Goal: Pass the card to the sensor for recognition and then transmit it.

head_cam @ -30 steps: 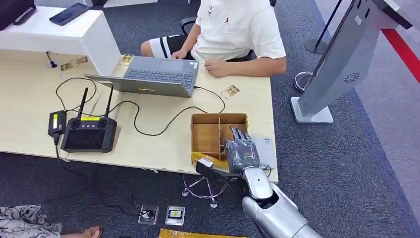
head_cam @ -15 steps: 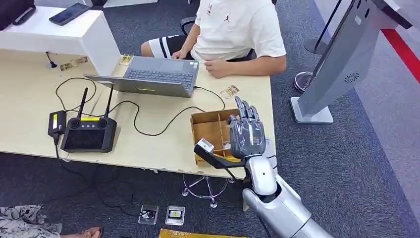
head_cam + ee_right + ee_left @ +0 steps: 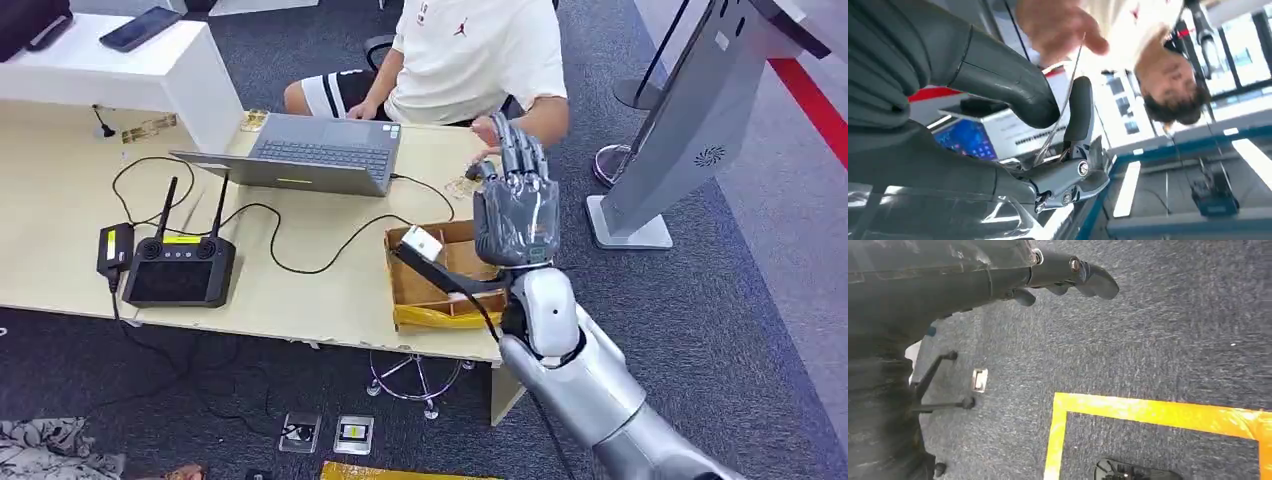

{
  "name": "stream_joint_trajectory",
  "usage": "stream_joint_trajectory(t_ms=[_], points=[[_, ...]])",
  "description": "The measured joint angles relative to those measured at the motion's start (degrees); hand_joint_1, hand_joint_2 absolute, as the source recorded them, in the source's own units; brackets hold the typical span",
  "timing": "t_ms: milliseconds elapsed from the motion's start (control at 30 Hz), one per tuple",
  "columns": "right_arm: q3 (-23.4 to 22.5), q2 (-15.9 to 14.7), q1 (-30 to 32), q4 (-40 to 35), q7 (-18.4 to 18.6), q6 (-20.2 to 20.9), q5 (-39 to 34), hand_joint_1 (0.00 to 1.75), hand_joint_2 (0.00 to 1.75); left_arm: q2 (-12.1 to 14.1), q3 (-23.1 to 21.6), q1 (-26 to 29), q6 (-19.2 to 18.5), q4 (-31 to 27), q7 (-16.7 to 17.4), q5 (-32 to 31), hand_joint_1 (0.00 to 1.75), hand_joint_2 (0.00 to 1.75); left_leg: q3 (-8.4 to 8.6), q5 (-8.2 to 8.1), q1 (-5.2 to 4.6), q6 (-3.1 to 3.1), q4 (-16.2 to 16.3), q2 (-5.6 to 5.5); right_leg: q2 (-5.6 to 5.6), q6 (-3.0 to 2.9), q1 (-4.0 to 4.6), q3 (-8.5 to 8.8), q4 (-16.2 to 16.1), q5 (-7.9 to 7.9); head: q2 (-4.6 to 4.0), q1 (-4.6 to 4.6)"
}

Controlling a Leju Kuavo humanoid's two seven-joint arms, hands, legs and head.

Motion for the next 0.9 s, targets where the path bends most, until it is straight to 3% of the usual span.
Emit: stream_joint_trajectory(t_ms=[100, 400, 533, 567, 600, 900], points=[[0.0, 0.6, -2.8, 3.7, -0.3, -1.1, 0.4, 1.75, 1.75, -0.2, 0.0, -0.5, -0.1, 0.0, 0.0, -0.3, 0.00, 1.75, -0.01, 0.01, 0.00, 0.00, 0.0, -0.01, -0.01, 0.00, 0.00, 0.01, 0.0, 0.00, 0.00, 0.00], [0.0, 0.8, -14.0, 20.3, 3.2, 1.9, 2.3, 1.75, 1.75, -0.9, -1.6, -2.1, -0.6, 0.0, 0.3, -2.2, 0.00, 1.75, -0.02, 0.01, -0.02, 0.00, 0.0, -0.03, -0.05, 0.01, -0.02, -0.02, 0.0, 0.01, 0.00, -0.02], [0.0, 0.3, -15.8, 26.1, 4.7, 2.4, 3.3, 1.75, 1.75, -1.0, -2.3, -2.2, -0.7, 0.0, 0.3, -1.8, 0.00, 1.75, -0.03, 0.01, -0.02, 0.01, 0.0, -0.06, -0.10, 0.01, -0.02, -0.02, 0.0, 0.01, 0.00, 0.00], [0.0, 0.2, -16.1, 27.2, 5.0, 2.4, 3.4, 1.05, 1.75, -1.0, -2.5, -2.2, -0.7, 0.0, 0.3, -1.7, 0.00, 1.75, -0.01, 0.01, -0.02, 0.01, 0.0, -0.05, -0.09, 0.01, -0.02, -0.02, 0.0, 0.01, 0.00, 0.00], [0.0, -0.1, -16.5, 28.2, 5.3, 2.4, 3.5, 0.05, 1.75, -1.0, -2.5, -2.3, -0.7, 0.0, 0.3, -1.6, 0.00, 1.75, -0.02, 0.01, -0.02, 0.01, 0.0, -0.05, -0.08, 0.01, -0.02, -0.02, 0.0, 0.01, 0.00, 0.00], [0.0, -2.1, -17.4, 34.2, 6.8, 1.8, 4.0, 0.00, 1.75, -0.9, -2.9, -2.3, -0.7, 0.0, -0.1, -0.5, 0.00, 1.75, -0.02, 0.00, -0.02, 0.01, 0.0, -0.02, 0.01, 0.01, -0.02, -0.04, 0.0, 0.01, 0.00, 0.00]])
